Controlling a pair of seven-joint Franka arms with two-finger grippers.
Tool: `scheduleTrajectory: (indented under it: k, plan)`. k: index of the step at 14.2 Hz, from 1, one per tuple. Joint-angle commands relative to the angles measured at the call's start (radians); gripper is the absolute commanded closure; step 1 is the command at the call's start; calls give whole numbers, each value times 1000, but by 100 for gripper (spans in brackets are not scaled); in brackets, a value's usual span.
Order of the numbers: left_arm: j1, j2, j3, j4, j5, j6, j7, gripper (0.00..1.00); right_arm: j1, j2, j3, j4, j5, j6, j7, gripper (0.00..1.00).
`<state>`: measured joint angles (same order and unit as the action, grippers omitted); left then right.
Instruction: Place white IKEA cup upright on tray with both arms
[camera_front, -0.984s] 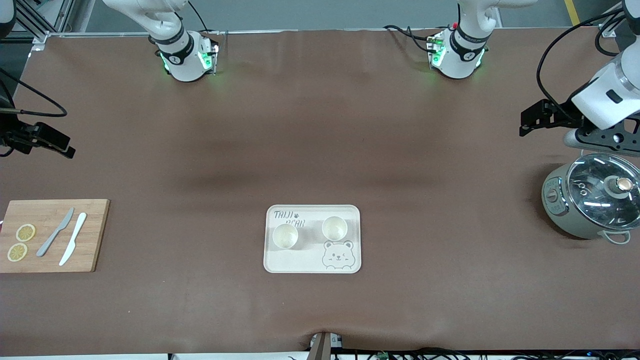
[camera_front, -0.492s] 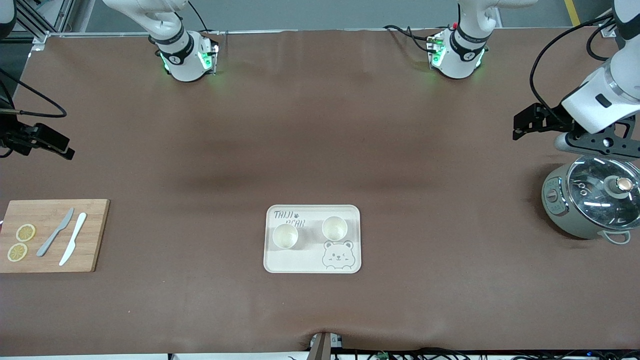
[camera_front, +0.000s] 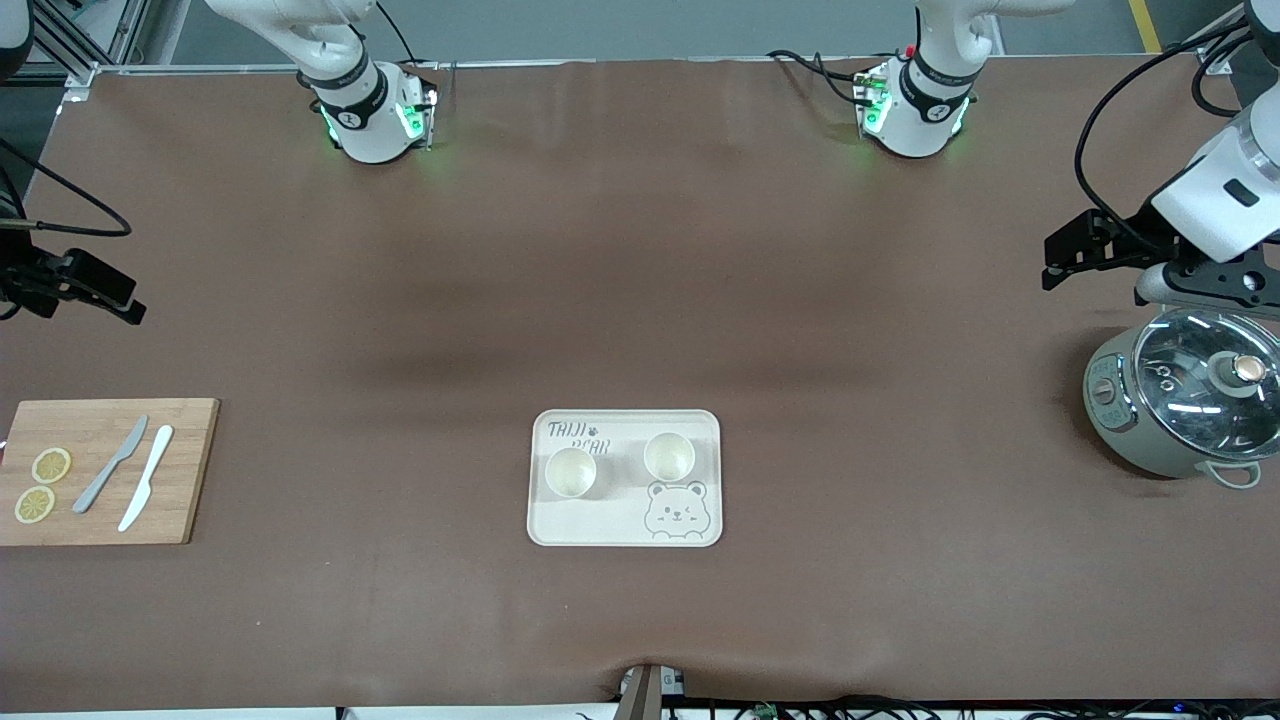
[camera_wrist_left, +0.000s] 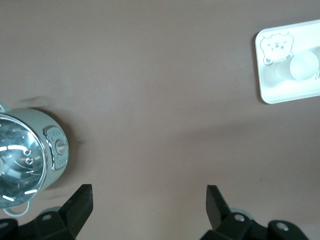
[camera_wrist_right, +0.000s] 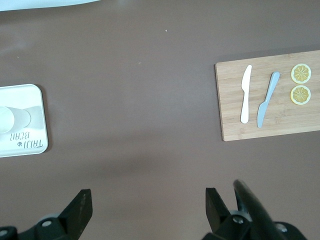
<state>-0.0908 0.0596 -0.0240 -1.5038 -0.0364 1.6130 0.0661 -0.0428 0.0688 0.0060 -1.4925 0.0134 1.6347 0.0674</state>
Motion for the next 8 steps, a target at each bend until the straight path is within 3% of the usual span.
scheduleTrajectory:
  k: [1, 8]
  plan:
    - [3, 0, -4, 8, 1, 15, -2, 0, -9, -20, 6, -29, -12, 11, -12, 0]
    - [5, -12, -43, 8, 89, 25, -19, 0, -8, -21, 6, -29, -13, 7, -14, 0]
